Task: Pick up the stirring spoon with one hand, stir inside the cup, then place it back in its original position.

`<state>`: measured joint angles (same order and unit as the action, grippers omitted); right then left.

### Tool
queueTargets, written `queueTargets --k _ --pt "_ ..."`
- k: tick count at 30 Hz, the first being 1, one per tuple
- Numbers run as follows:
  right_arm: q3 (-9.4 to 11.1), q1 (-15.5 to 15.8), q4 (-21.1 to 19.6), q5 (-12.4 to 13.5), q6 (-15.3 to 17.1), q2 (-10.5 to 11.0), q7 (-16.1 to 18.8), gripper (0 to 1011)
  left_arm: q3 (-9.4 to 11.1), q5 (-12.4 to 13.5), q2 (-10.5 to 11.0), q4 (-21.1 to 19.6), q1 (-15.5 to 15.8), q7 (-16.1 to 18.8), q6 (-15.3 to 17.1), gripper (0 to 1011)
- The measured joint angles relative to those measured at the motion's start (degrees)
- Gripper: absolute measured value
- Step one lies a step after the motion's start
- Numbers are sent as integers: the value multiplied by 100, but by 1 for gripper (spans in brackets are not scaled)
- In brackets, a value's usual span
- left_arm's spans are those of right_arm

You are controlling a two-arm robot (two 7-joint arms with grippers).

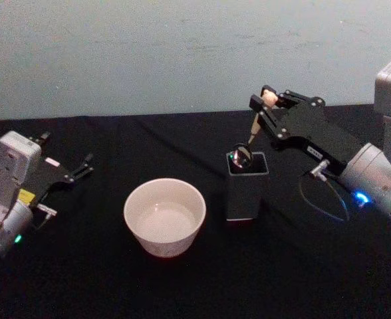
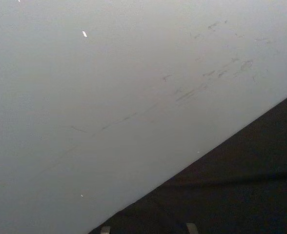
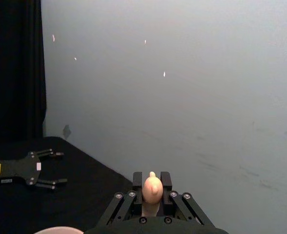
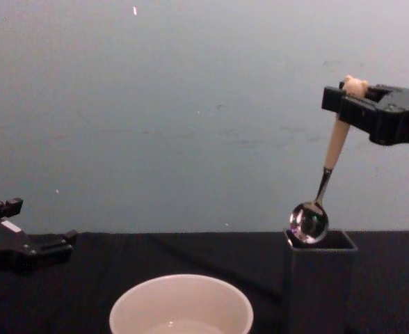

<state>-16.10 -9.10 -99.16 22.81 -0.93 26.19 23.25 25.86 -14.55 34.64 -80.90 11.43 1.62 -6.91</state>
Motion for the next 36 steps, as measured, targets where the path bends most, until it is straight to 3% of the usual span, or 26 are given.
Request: queueTargets --k 13,26,36 --pt "-75 81 44 8 203 -4 -84 214 0 0 0 0 0 0 0 1001" --pt "-140 96 403 -39 552 -334 -448 214 0 0 0 0 0 0 0 1001" --pt "-125 112 545 4 752 -461 -559 214 0 0 0 0 0 0 0 1002"
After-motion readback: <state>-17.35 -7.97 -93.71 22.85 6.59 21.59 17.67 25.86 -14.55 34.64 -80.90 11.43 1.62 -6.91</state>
